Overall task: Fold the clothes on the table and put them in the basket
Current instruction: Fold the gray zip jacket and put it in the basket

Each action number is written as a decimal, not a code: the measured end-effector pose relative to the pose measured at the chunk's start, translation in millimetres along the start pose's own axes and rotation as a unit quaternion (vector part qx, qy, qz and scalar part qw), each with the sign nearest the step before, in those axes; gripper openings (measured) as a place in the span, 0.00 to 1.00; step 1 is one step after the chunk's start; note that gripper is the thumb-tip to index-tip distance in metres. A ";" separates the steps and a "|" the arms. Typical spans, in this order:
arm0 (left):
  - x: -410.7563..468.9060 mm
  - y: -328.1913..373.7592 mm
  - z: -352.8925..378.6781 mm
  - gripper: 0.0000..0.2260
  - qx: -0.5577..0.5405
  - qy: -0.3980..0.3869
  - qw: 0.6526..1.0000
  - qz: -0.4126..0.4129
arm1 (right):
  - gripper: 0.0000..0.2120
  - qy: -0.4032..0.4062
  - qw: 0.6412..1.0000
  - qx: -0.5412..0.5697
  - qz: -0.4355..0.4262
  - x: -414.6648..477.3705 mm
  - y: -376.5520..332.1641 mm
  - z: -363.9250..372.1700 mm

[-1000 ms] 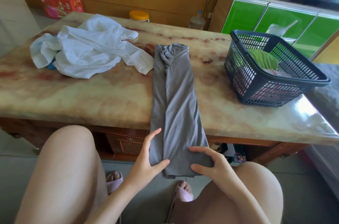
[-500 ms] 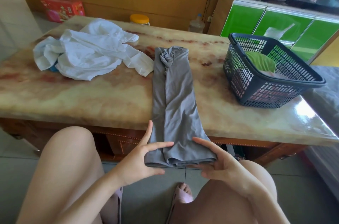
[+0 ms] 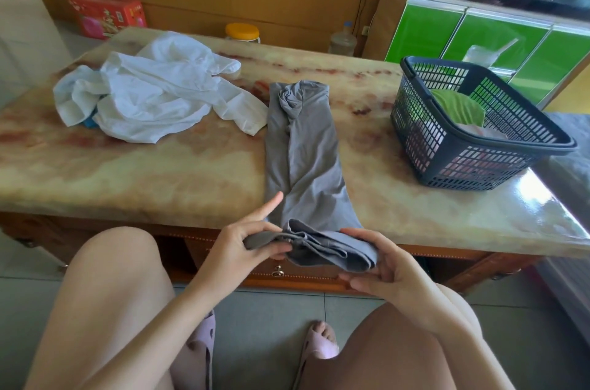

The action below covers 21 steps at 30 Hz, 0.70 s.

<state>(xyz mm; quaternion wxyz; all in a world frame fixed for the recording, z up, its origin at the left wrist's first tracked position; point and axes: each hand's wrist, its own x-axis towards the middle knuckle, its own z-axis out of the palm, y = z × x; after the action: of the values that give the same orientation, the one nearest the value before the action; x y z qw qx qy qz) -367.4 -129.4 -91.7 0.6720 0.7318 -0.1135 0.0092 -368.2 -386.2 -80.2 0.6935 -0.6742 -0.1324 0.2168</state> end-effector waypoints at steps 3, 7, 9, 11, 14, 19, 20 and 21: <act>6.7 6.2 1.0 0.05 -0.037 0.022 0.999 -0.020 | 0.23 0.097 0.993 -0.042 -0.058 9.0 -9.2 3.7; 13.7 9.1 0.0 0.08 -0.013 0.047 0.999 -0.021 | 0.20 0.099 0.989 -0.074 -0.079 18.6 -13.6 -1.3; 17.3 9.9 -3.6 0.10 -0.036 0.051 0.997 -0.037 | 0.27 0.038 0.998 -0.030 -0.037 20.9 -11.7 -3.9; 21.3 12.4 -5.6 0.08 -0.071 0.031 0.995 -0.065 | 0.27 0.029 0.998 -0.038 -0.033 22.7 -11.3 -5.2; 23.6 18.2 -12.4 0.09 -0.035 -0.019 0.996 -0.086 | 0.22 0.066 0.995 -0.047 -0.065 25.1 -13.5 -5.8; 24.1 15.2 -30.2 0.28 -0.032 -0.073 0.989 -0.124 | 0.21 0.084 0.993 -0.027 -0.083 29.1 -12.6 -5.3; 24.5 16.1 -30.7 0.28 -0.040 -0.070 0.989 -0.123 | 0.21 0.086 0.992 -0.024 -0.085 29.8 -11.7 -5.5; 24.9 17.1 -31.1 0.28 -0.045 -0.068 0.989 -0.121 | 0.20 0.091 0.992 -0.026 -0.088 30.7 -11.2 -5.9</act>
<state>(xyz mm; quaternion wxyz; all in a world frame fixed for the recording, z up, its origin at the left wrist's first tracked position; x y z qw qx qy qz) -341.9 -103.8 -67.8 0.6914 0.7078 -0.0693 -0.1272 -337.3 -376.6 -72.8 0.7011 -0.6948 -0.1334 0.0892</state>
